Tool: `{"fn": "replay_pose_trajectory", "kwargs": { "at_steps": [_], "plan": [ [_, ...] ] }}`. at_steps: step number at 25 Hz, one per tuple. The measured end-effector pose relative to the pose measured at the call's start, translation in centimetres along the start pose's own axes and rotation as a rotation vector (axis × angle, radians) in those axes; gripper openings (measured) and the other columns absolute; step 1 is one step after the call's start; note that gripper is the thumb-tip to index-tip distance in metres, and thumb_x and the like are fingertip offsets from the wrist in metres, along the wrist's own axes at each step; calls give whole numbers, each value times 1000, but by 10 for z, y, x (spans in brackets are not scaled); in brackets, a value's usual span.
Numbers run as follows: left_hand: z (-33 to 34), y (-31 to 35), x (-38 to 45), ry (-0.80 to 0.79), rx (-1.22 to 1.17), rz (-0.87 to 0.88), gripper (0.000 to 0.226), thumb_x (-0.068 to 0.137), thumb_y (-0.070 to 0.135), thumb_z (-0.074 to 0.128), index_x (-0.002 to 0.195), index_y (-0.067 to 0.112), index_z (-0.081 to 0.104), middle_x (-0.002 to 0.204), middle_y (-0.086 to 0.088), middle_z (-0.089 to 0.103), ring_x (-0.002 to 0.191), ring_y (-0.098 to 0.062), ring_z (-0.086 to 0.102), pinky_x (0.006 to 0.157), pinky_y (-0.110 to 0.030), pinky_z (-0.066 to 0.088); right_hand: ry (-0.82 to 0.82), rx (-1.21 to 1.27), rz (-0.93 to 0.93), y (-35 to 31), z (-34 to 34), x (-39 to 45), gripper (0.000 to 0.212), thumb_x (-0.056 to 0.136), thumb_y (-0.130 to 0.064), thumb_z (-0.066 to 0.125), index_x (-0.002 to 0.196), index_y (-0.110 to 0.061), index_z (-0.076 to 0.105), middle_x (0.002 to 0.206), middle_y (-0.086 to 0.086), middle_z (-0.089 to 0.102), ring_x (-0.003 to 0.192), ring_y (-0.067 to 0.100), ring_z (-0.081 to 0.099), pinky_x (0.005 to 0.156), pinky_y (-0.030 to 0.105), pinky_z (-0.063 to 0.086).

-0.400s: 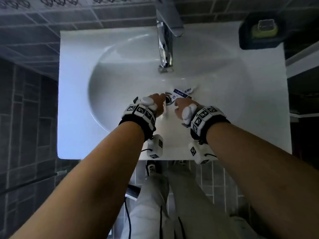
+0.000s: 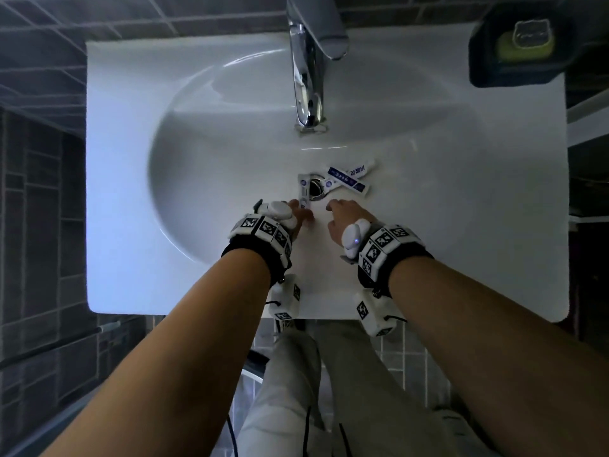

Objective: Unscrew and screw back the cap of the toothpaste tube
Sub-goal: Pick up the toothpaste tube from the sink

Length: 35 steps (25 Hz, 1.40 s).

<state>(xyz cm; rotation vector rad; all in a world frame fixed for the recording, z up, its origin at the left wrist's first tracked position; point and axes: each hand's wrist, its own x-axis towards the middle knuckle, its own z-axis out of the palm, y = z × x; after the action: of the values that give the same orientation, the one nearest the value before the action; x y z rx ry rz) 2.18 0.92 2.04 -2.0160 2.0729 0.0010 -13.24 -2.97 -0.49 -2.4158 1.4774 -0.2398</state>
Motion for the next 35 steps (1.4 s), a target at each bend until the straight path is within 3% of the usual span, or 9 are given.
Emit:
{"fn": "replay_pose_trajectory", "kwargs": {
  "at_steps": [4, 6, 10, 14, 20, 24, 29, 32, 35],
  "plan": [
    [2, -4, -10, -198, -114, -24, 43, 97, 7, 52, 140, 2, 49, 147, -15, 47, 135, -26, 46, 107, -20, 35, -12, 14, -15, 3, 25, -10, 43, 93, -23, 49, 134, -14, 46, 142, 8, 48, 132, 28, 42, 104, 40, 41],
    [9, -4, -18, -95, -178, -43, 37, 89, 19, 67, 124, 8, 64, 131, -12, 61, 122, -27, 57, 98, -30, 46, 34, 60, -27, 0, 28, -14, 46, 92, -20, 50, 137, -16, 44, 143, 5, 48, 133, 26, 41, 103, 38, 41],
    [17, -1, -36, 194, -641, -59, 38, 76, 55, 74, 100, 25, 72, 95, 5, 72, 87, -14, 66, 78, -24, 49, 34, 64, -164, 2, 20, -26, 67, 87, -23, 63, 147, -18, 34, 148, 5, 44, 136, 27, 39, 108, 41, 39],
    [13, 21, -44, 227, -997, 8, 32, 66, 60, 78, 74, 31, 69, 67, 13, 74, 61, -6, 71, 65, -23, 57, 95, 245, -211, 15, 14, -47, 60, 84, -30, 73, 138, -17, 51, 129, 4, 64, 122, 22, 57, 104, 33, 43],
    [11, 51, -42, 327, -1118, -20, 41, 87, 54, 62, 82, 14, 63, 73, -7, 71, 56, -17, 60, 62, -33, 52, 168, 497, -106, 32, 8, -69, 16, 82, -41, 74, 92, -28, 73, 93, -10, 72, 91, 10, 67, 78, 14, 46],
    [2, 47, -46, 383, -997, -163, 45, 94, 61, 42, 72, 23, 51, 58, 6, 59, 51, -9, 56, 52, -25, 38, 141, 625, -98, 7, 4, -64, 19, 85, -46, 66, 79, -28, 71, 82, -4, 73, 82, 18, 68, 77, 37, 52],
    [23, 46, -55, 455, -1117, -136, 32, 87, 54, 61, 71, 28, 51, 62, 7, 63, 53, -7, 59, 51, -24, 44, 54, 655, -113, -7, 12, -70, 21, 96, -36, 56, 94, -19, 69, 89, 5, 73, 78, 18, 69, 75, 40, 59],
    [41, 36, -65, 570, -1200, -131, 27, 82, 38, 74, 71, 26, 53, 62, 6, 57, 55, -8, 51, 55, -26, 41, 7, 594, -139, -6, 13, -78, 25, 94, -35, 58, 100, -13, 69, 80, -5, 69, 68, 5, 66, 60, 19, 55],
    [41, 25, -74, 671, -1362, -217, 27, 82, 31, 75, 68, 24, 53, 62, 2, 56, 57, -14, 51, 57, -31, 44, -52, 856, -100, -9, 19, -87, 14, 91, -26, 67, 100, -15, 71, 88, 5, 73, 70, 12, 72, 60, 24, 59]
  ]
}}
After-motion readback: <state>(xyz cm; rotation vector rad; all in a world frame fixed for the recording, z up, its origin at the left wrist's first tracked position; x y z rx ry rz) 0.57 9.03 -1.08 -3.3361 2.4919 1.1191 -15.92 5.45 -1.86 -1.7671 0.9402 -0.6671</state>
